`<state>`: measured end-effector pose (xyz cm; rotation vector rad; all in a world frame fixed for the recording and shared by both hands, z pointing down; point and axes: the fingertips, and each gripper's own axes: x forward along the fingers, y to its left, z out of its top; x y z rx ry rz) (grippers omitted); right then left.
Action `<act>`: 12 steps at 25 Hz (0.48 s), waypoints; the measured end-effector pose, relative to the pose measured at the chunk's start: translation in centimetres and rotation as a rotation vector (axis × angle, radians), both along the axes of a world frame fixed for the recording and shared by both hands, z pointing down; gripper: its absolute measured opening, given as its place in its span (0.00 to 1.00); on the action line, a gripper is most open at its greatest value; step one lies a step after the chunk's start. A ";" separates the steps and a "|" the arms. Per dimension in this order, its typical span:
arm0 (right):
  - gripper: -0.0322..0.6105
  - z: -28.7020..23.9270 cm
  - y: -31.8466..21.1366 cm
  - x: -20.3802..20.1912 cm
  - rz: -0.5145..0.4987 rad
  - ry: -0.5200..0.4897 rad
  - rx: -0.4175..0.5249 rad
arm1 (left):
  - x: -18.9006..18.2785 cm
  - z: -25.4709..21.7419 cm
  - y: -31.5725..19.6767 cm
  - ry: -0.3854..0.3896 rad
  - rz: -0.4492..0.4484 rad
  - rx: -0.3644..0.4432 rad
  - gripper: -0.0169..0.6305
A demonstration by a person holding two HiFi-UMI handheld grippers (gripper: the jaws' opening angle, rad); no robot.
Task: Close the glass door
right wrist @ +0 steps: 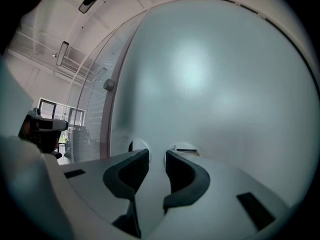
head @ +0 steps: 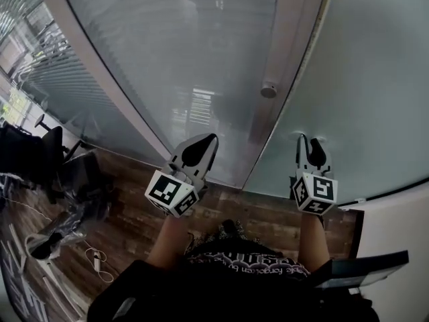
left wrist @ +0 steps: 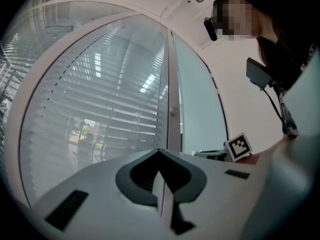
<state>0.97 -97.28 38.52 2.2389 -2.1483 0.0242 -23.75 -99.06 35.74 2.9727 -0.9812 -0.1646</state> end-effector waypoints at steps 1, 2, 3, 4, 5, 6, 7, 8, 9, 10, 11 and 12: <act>0.21 0.0 -0.2 0.1 0.004 -0.001 0.000 | 0.3 0.1 -0.2 -0.002 0.006 -0.004 0.03; 0.21 0.0 -0.5 0.3 0.007 -0.001 0.000 | 0.6 0.2 -0.5 -0.001 0.012 -0.008 0.03; 0.21 0.0 -0.8 0.5 0.010 0.000 0.000 | 0.9 0.2 -0.7 0.001 0.016 -0.010 0.03; 0.21 0.0 -1.0 0.7 0.012 0.001 0.000 | 1.1 0.1 -0.9 0.000 0.020 -0.010 0.03; 0.21 0.0 -1.3 0.9 0.015 0.002 0.000 | 1.3 0.1 -1.2 -0.001 0.024 -0.007 0.03; 0.21 0.0 -1.5 0.9 0.018 0.003 0.001 | 1.3 0.1 -1.4 0.000 0.028 -0.005 0.03; 0.21 -0.1 -1.7 1.0 0.021 0.003 0.001 | 1.3 0.1 -1.7 0.001 0.030 -0.005 0.03; 0.22 -0.1 -1.9 1.0 0.024 0.003 0.002 | 1.2 0.0 -1.9 0.003 0.030 -0.008 0.03; 0.21 -0.1 -2.1 1.1 0.028 0.002 0.002 | 1.1 0.0 -2.0 0.006 0.028 -0.012 0.03; 0.21 -0.1 -2.2 1.1 0.031 0.002 0.001 | 1.1 0.0 -2.1 0.009 0.027 -0.016 0.03; 0.21 -0.1 -2.3 1.2 0.034 0.002 0.000 | 1.1 0.0 -2.1 0.009 0.027 -0.020 0.03; 0.22 -0.1 -2.5 1.3 0.037 0.003 -0.002 | 1.1 0.0 -2.1 0.010 0.029 -0.024 0.03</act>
